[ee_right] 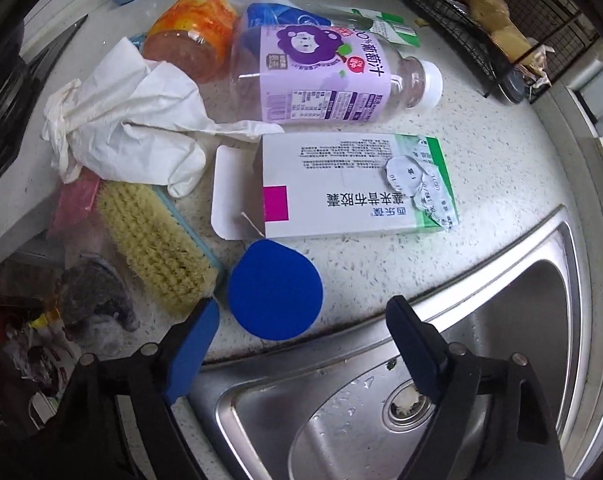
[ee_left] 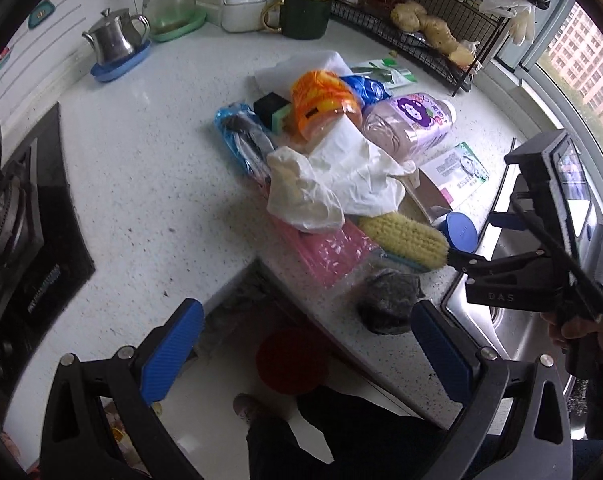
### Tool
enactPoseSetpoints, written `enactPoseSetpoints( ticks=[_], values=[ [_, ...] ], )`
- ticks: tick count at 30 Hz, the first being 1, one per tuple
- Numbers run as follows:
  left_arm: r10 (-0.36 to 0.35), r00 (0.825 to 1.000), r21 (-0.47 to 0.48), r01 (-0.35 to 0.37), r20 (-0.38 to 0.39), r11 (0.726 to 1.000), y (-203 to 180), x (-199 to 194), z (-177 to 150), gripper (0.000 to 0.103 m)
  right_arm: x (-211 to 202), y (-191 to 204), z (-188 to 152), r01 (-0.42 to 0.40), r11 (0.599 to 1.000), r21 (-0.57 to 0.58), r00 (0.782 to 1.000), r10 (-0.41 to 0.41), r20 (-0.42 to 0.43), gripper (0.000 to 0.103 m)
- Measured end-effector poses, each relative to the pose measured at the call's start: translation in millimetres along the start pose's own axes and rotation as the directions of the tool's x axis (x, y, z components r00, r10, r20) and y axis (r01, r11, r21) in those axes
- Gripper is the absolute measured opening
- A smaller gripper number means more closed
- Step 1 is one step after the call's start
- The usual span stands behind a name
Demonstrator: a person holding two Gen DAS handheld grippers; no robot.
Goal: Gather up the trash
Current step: 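Close the right tool on the blue cap while the left tool nears the scrubber, then grasp the grey steel-wool scrubber with the left tool while the right tool holds the blue cap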
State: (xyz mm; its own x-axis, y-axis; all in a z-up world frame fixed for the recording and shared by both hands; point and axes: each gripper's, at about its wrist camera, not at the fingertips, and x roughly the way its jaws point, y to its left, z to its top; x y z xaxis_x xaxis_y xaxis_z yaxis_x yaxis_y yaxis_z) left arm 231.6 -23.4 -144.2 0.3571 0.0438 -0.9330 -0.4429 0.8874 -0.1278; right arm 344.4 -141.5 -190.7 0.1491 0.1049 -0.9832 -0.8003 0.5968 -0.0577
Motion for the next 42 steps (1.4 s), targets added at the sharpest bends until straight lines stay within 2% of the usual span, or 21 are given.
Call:
enactPoseSetpoints(
  ticks=[6, 10, 12, 13, 18, 23, 24, 25, 26, 30, 36, 42],
  values=[
    [-0.003, 1.0, -0.006, 0.002, -0.019, 1.0, -3.1, 4.0, -0.7, 0.103, 7.3, -0.1, 1.8, -0.056, 0.998, 0.037, 0.998, 0.056, 0.018, 0.064],
    [-0.003, 1.0, 0.008, 0.003, -0.027, 1.0, -8.8, 4.6, -2.5, 0.103, 3.6, -0.1, 1.9, -0.077, 0.996, 0.036, 0.996, 0.075, 0.039, 0.058],
    [-0.013, 0.999, 0.012, 0.014, -0.039, 1.0, -11.0, 5.8, -3.9, 0.103, 5.2, -1.4, -0.8, -0.089, 0.995, 0.036, 0.995, 0.087, 0.057, 0.044],
    [-0.023, 0.998, 0.006, 0.023, -0.05, 1.0, -11.8, 7.2, -4.3, 0.103, 3.9, -0.2, -1.1, -0.089, 0.995, 0.035, 0.994, 0.087, 0.069, 0.043],
    [-0.069, 0.994, -0.03, 0.067, -0.08, 0.997, -16.6, 12.2, -5.3, 0.103, 3.0, 0.8, -3.1, -0.108, 0.992, 0.066, 0.991, 0.102, 0.084, 0.043],
    [-0.08, 0.989, -0.027, 0.077, -0.123, 0.997, -26.1, 24.6, -5.1, 0.102, -26.7, -14.4, -17.7, -0.112, 0.985, 0.132, 0.987, 0.095, 0.126, 0.043],
    [-0.073, 0.989, -0.023, 0.071, -0.127, 0.997, -29.3, 27.9, -5.0, 0.098, -32.4, -17.9, -20.4, -0.125, 0.981, 0.148, 0.985, 0.106, 0.134, 0.043],
    [-0.069, 0.989, -0.024, 0.067, -0.129, 0.997, -31.0, 30.3, -4.9, 0.089, -35.8, -20.2, -22.2, -0.13, 0.979, 0.157, 0.984, 0.108, 0.139, 0.043],
    [-0.074, 0.988, -0.025, 0.071, -0.134, 0.997, -32.6, 33.8, -4.5, 0.083, -37.9, -23.1, -22.8, -0.131, 0.978, 0.163, 0.984, 0.108, 0.144, 0.043],
    [-0.085, 0.979, -0.015, 0.083, -0.184, 0.996, -43.5, 55.1, -3.2, 0.083, -56.5, -34.4, -31.0, -0.127, 0.977, 0.172, 0.985, 0.103, 0.14, 0.043],
    [-0.089, 0.975, -0.007, 0.089, -0.204, 0.996, -54.8, 69.5, 0.7, 0.083, -61.4, -42.3, -47.1, -0.125, 0.976, 0.178, 0.986, 0.102, 0.129, 0.043],
    [-0.046, 0.977, -0.012, 0.044, -0.207, 0.999, -56.1, 85.6, 3.8, 0.083, -50.3, -46.7, -62.0, -0.127, 0.974, 0.188, 0.987, 0.106, 0.117, 0.043]
  ],
)
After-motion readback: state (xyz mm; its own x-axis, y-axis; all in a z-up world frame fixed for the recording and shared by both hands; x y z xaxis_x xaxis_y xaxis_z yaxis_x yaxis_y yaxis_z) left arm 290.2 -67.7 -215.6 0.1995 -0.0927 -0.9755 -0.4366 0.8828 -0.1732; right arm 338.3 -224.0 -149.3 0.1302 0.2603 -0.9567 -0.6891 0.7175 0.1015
